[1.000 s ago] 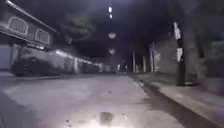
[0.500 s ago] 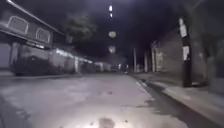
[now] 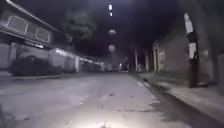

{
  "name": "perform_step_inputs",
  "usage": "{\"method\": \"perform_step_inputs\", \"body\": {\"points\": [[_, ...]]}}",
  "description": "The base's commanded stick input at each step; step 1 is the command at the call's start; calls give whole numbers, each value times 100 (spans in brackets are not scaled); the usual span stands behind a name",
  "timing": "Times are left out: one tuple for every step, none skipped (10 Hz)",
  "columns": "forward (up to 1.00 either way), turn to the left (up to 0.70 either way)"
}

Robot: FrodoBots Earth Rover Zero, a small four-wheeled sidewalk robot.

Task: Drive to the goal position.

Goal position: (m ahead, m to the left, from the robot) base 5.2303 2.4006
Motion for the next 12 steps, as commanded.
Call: {"method": "perform_step_inputs", "body": {"points": [[50,0],[50,0],[50,0],[50,0],[50,0],[50,0],[50,0],[50,0],[50,0],[50,0],[50,0],[50,0]]}}
